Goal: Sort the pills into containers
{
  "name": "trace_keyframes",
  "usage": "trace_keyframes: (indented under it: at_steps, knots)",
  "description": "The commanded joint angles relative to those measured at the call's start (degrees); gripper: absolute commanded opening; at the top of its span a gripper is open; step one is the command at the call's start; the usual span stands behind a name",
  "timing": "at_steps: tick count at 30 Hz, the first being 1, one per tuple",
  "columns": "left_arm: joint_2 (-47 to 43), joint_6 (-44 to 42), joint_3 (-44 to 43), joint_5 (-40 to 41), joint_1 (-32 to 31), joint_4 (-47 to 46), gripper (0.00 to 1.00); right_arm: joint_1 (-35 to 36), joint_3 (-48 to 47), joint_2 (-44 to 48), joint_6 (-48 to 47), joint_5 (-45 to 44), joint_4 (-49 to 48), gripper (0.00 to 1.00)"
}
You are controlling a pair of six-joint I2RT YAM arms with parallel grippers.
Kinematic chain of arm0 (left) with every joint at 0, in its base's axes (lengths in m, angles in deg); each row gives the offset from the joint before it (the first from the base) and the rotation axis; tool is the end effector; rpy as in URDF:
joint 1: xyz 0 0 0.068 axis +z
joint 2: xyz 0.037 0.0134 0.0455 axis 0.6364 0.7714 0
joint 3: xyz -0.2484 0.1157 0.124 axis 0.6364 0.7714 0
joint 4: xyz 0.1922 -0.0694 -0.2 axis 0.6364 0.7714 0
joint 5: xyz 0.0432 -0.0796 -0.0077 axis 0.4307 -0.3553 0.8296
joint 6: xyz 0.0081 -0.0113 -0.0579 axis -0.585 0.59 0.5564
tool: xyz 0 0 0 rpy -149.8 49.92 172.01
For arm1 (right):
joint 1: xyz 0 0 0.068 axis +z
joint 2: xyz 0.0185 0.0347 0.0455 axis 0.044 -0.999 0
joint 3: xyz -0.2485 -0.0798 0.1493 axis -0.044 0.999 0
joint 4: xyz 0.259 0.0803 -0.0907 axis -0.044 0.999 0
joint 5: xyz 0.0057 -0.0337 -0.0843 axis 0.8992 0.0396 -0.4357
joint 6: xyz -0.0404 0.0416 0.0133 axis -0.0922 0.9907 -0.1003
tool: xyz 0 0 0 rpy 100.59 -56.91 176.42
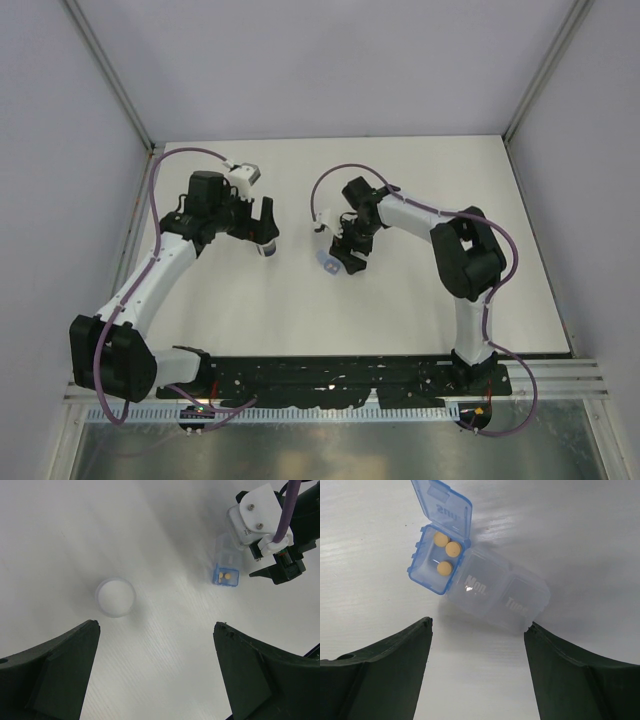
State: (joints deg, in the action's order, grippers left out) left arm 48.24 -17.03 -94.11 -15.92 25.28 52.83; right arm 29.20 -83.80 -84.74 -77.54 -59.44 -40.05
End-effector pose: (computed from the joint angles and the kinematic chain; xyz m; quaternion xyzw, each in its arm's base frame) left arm 0.2871 -0.0888 0.3176 0.1640 0.8828 -0.2217 0.3802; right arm 0.3585 0.2426 0.1722 -0.6292 0.7403 0.1920 0.1383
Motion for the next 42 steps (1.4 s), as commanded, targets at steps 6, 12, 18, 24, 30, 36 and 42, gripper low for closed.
trace_keyframes:
  at_steps: [6, 12, 18, 24, 30, 36, 42]
  knots:
    - [-0.3, -0.1, -0.7, -1.6, 0.0, 0.0, 1.00, 1.9, 2.8, 4.1, 0.6, 1.8, 0.2, 0.78]
    - [0.0, -0.2, -0.7, -1.7, 0.0, 0.0, 1.00, 3.3, 4.7, 5.9, 1.1, 1.7, -0.1, 0.77]
    - [0.2, -0.4, -0.6, -0.9, 0.0, 0.0, 1.00, 5.3, 7.0, 7.7, 2.9, 1.8, -2.7, 0.78]
    - [-0.8, -0.9, -0.4, 0.6, 0.4, 0.0, 1.00, 7.0, 8.2, 8.5, 4.6, 1.7, -4.4, 0.77]
    - [-1.9, -1.2, -0.2, 2.2, 1.3, -0.1, 1.00, 8.3, 9.4, 9.6, 6.2, 1.9, -5.8, 0.77]
    - [-2.8, -1.3, -0.6, 2.6, 2.6, 0.3, 1.00, 9.7, 10.8, 10.7, 7.3, 2.6, -6.8, 0.77]
    - [-3.2, -1.3, -1.1, 2.1, 3.5, 0.6, 1.00, 11.1, 11.5, 11.6, 8.2, 3.2, -7.9, 0.77]
